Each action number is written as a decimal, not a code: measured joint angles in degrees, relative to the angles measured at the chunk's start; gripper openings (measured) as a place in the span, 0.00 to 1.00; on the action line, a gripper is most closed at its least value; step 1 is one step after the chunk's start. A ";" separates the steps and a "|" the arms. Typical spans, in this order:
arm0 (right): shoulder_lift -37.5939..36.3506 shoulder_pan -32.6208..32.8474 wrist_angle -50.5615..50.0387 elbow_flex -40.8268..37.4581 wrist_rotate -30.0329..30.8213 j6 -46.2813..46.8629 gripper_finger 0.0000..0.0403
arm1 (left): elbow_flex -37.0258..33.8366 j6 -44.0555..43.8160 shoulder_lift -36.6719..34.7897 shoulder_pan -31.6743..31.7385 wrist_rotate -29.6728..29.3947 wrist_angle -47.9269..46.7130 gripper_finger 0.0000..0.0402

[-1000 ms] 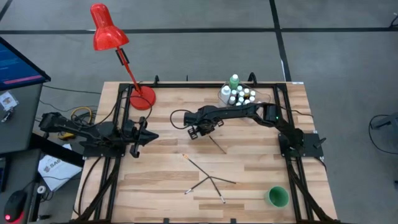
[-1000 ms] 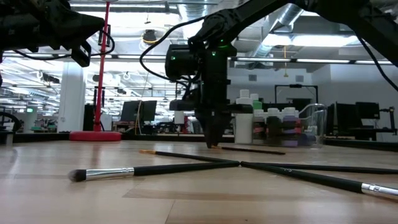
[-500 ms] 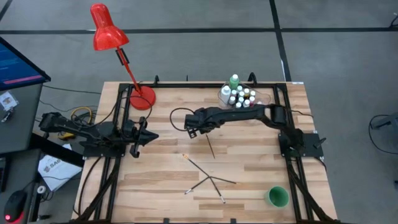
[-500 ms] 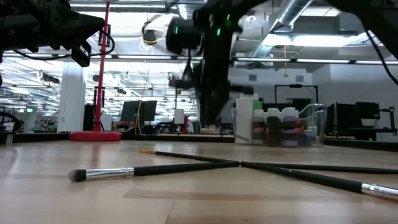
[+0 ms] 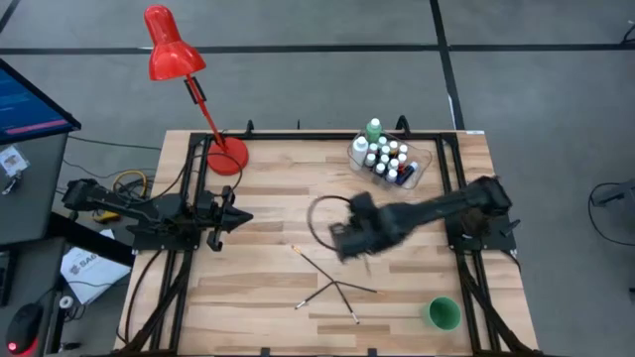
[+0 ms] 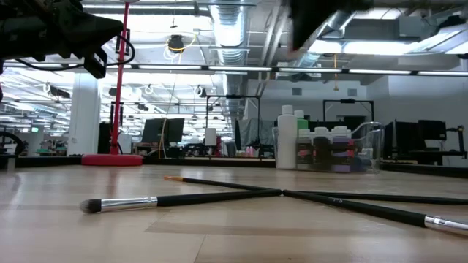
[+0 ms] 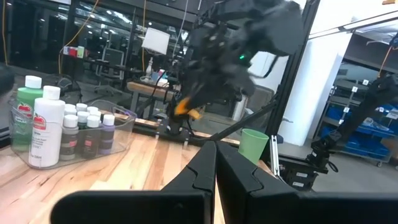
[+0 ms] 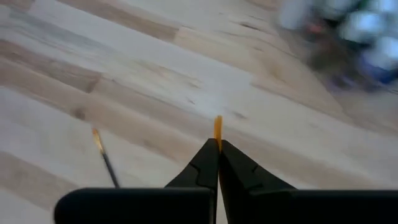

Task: Pick & Place Paint Supplies
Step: Put the yellow paint brush into the green cup

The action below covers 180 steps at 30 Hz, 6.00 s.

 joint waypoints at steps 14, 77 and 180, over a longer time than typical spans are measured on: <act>-9.39 22.81 -10.57 -0.90 5.96 24.34 0.00 | 0.00 0.00 1.46 -0.01 0.00 1.07 0.00; -23.60 49.73 -10.11 -30.77 10.25 38.92 0.00 | 0.01 0.00 1.46 -0.01 0.00 1.49 0.00; -16.15 11.81 37.67 -53.99 -28.33 -42.62 0.60 | 0.00 0.00 2.84 0.01 0.01 3.44 0.00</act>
